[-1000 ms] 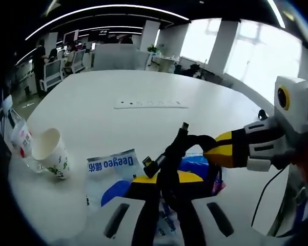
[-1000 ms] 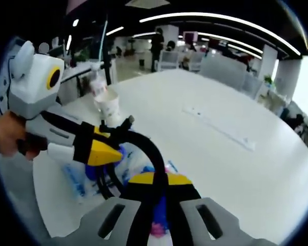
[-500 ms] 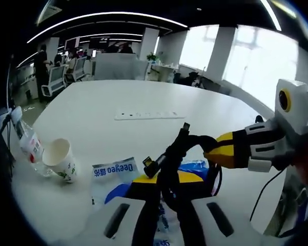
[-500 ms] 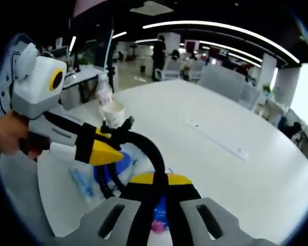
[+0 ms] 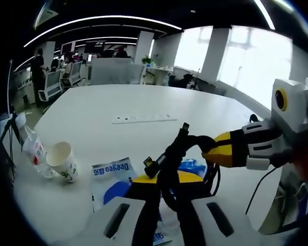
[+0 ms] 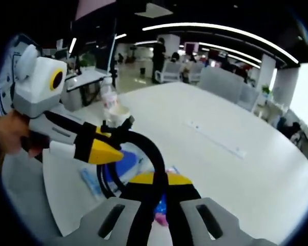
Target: Arrange the tabletop items into an orderly group along one side of the table until the central work area is clear of visible clutter.
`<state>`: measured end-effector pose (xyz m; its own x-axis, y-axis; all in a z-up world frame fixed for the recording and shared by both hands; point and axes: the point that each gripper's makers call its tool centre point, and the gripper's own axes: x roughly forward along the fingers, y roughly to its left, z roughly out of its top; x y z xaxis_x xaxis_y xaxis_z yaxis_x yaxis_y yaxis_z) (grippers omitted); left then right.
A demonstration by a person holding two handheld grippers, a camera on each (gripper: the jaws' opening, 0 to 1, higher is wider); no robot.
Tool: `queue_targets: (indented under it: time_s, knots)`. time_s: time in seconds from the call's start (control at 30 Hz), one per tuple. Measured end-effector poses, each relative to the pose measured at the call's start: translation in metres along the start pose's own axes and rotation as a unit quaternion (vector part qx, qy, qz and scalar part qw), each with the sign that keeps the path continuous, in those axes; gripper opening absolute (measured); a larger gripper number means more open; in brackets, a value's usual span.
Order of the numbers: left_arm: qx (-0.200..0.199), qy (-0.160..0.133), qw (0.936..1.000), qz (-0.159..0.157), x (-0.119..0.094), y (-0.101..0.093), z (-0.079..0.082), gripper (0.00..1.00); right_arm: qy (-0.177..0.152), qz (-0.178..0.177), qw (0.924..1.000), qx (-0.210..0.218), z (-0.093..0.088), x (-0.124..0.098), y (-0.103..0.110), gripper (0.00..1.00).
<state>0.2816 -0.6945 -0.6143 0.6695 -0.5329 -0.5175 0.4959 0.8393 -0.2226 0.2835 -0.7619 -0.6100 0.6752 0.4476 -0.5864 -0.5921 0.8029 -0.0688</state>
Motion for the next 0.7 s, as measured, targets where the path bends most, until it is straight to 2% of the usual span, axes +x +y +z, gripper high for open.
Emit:
queue_targets:
  time_s: [0.3, 0.7]
  knots:
    - [0.003, 0.001, 1.0, -0.004, -0.009, -0.011, -0.005, 0.09, 0.0, 0.006, 0.9998, 0.019, -0.007, -0.011, 0.005, 0.02]
    - [-0.003, 0.0, 1.0, -0.006, -0.019, -0.021, -0.015, 0.09, -0.005, 0.006, 0.9999, 0.014, -0.014, -0.023, 0.013, 0.02]
